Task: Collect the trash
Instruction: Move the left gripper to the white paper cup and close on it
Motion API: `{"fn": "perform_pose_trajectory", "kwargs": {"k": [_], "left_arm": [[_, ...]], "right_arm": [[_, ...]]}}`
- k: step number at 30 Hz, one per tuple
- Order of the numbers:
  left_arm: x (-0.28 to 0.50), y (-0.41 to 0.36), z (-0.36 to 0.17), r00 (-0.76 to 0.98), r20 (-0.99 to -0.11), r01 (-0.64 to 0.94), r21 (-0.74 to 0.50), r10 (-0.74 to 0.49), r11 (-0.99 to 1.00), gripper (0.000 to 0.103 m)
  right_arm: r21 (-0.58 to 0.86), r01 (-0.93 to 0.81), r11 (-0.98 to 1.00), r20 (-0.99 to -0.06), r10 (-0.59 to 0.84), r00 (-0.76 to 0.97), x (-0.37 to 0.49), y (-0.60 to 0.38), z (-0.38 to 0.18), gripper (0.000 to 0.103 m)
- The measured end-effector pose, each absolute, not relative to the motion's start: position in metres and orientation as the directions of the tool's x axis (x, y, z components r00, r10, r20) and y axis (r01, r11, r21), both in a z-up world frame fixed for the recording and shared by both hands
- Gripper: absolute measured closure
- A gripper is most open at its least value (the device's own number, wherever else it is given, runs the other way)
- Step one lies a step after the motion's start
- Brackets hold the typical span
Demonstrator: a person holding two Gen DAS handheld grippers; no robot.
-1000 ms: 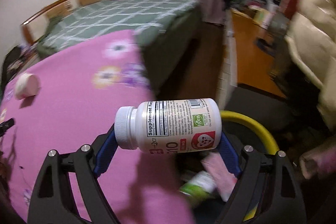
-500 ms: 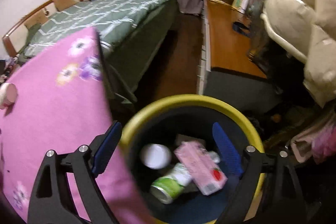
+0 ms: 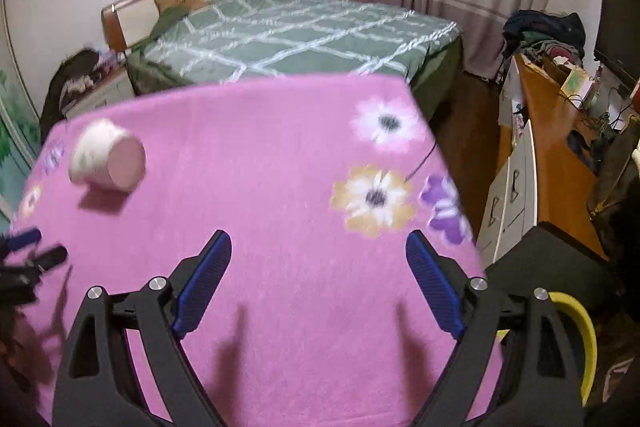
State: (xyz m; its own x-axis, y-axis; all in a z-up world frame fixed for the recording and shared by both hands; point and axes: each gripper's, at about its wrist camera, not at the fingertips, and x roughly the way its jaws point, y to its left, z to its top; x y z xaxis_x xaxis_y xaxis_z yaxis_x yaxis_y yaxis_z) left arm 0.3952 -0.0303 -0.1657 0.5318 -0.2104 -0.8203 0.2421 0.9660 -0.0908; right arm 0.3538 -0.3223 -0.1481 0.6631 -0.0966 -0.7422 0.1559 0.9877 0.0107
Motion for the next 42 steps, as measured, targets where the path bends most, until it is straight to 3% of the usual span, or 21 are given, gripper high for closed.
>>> {"fn": "perform_pose_trajectory", "kwargs": {"k": [12, 23, 32, 42], "left_arm": [[0.441, -0.093, -0.131, 0.543, -0.802, 0.359, -0.047, -0.249, 0.932, 0.005], [0.481, -0.098, -0.129, 0.561, -0.801, 0.327, -0.021, -0.212, 0.945, 0.005], [0.492, -0.103, -0.123, 0.557, -0.794, 0.474, 0.063, -0.244, 0.878, 0.005], [0.516, -0.114, -0.132, 0.501, -0.816, 0.506, 0.008, -0.287, 0.862, 0.005]], "right_arm": [[0.045, 0.159, 0.986, -0.771, -0.067, 0.633, 0.356, -0.324, -0.164, 0.019], [0.067, 0.158, 0.985, -0.785, -0.046, 0.618, 0.36, -0.325, -0.167, 0.019], [0.074, 0.149, 0.986, -0.79, -0.033, 0.613, 0.362, -0.323, -0.168, 0.017], [0.079, 0.148, 0.986, -0.791, -0.028, 0.611, 0.364, -0.324, -0.17, 0.016]]}}
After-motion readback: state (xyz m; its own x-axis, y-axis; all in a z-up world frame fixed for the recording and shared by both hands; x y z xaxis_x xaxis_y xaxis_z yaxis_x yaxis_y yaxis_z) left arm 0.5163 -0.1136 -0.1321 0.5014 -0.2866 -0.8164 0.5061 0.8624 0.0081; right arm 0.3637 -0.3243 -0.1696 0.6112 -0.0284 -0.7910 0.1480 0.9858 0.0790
